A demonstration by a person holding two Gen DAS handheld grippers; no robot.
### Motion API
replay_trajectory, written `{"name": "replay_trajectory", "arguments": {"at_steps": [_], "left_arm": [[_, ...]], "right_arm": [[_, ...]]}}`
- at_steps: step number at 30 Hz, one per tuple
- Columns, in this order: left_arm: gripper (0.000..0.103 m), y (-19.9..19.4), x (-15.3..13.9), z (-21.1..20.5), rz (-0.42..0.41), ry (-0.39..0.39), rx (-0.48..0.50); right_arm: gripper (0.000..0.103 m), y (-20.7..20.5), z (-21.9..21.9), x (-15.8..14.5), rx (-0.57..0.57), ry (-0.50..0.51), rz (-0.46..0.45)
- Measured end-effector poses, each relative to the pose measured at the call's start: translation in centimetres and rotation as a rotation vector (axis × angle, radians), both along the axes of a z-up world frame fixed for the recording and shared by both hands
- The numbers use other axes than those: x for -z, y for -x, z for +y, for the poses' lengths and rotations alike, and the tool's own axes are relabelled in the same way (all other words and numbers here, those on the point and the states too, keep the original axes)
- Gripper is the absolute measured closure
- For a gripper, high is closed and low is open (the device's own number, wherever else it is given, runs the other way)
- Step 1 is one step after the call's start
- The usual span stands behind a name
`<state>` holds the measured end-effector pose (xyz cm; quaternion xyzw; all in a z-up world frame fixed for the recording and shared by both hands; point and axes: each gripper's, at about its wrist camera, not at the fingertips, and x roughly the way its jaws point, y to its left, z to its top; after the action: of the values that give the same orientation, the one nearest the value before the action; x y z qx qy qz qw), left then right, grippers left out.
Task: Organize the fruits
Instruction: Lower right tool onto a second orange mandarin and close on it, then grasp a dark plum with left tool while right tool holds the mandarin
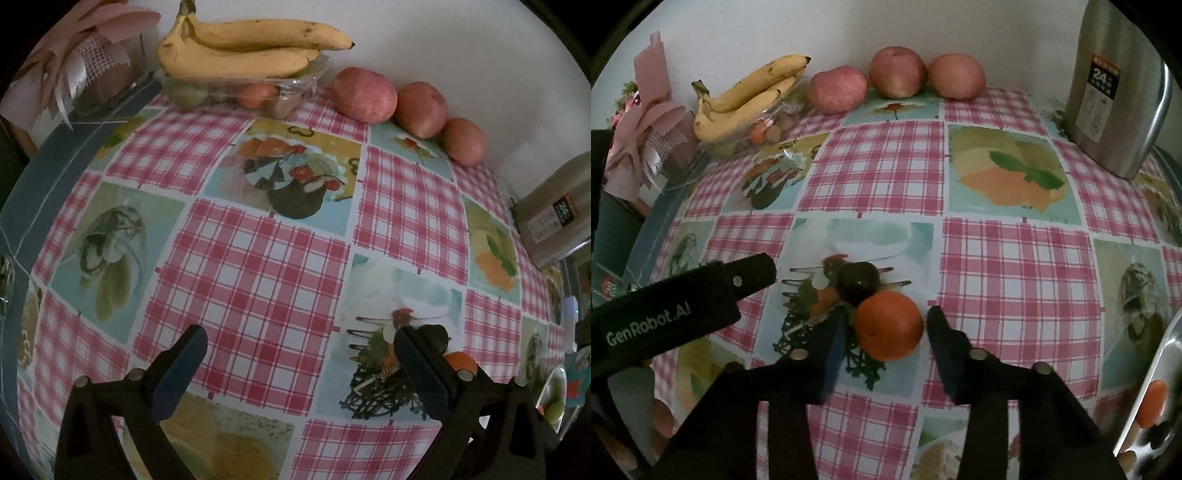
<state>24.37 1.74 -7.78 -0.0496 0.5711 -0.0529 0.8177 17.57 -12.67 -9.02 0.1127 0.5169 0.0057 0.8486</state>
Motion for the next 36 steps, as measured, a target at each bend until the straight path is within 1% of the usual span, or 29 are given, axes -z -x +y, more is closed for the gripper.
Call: {"name": "replay_trajectory", "arguments": {"at_steps": [6, 9, 11, 13, 17, 20, 23, 26, 29, 31, 33, 36], "left_arm": [[0.002, 0.0, 0.0, -0.1, -0.005, 0.018, -0.013], [0.013, 0.1, 0.0, -0.8, -0.013, 0.039, -0.003], [0.015, 0.3, 0.0, -1.7, -0.022, 0.051, 0.030], [0.022, 0.5, 0.0, -2.7, -0.032, 0.061, 0.067], [0.026, 1.2, 0.1, -5.7, -0.067, 0.081, 0.163], [0.029, 1.6, 0.4, -7.5, -0.083, 0.071, 0.215], [0.033, 1.8, 1.2, -8.8, -0.082, 0.062, 0.246], [0.034, 1.7, 2.1, -9.5, -0.076, 0.051, 0.256], [0.039, 1.6, 2.1, -10.1, -0.095, 0.034, 0.271], [0.046, 1.4, 2.2, -10.3, -0.101, 0.027, 0.272], [0.050, 1.4, 2.3, -10.5, -0.105, 0.010, 0.274], [0.053, 1.6, 2.1, -10.0, -0.104, 0.006, 0.271]], "right_arm": [[0.066, 0.3, -1.0, -0.2, 0.016, -0.052, 0.002], [0.066, 0.5, -2.2, -0.5, 0.054, -0.051, -0.002], [0.066, 0.7, -3.5, -0.6, 0.089, -0.053, 0.001], [0.066, 0.9, -5.0, -0.6, 0.127, -0.084, 0.000], [0.066, 1.5, -7.1, -0.8, 0.175, -0.114, -0.008], [0.066, 1.9, -8.2, -0.9, 0.199, -0.130, -0.012], [0.066, 2.2, -8.8, -0.9, 0.213, -0.139, -0.010], [0.066, 2.4, -9.3, -0.7, 0.227, -0.146, -0.002], [0.066, 2.6, -9.6, -0.4, 0.230, -0.151, 0.007], [0.066, 2.5, -9.6, -0.2, 0.232, -0.153, 0.013], [0.066, 2.5, -9.7, -0.1, 0.232, -0.156, 0.015], [0.066, 2.6, -9.8, -0.1, 0.234, -0.158, 0.015]]}}
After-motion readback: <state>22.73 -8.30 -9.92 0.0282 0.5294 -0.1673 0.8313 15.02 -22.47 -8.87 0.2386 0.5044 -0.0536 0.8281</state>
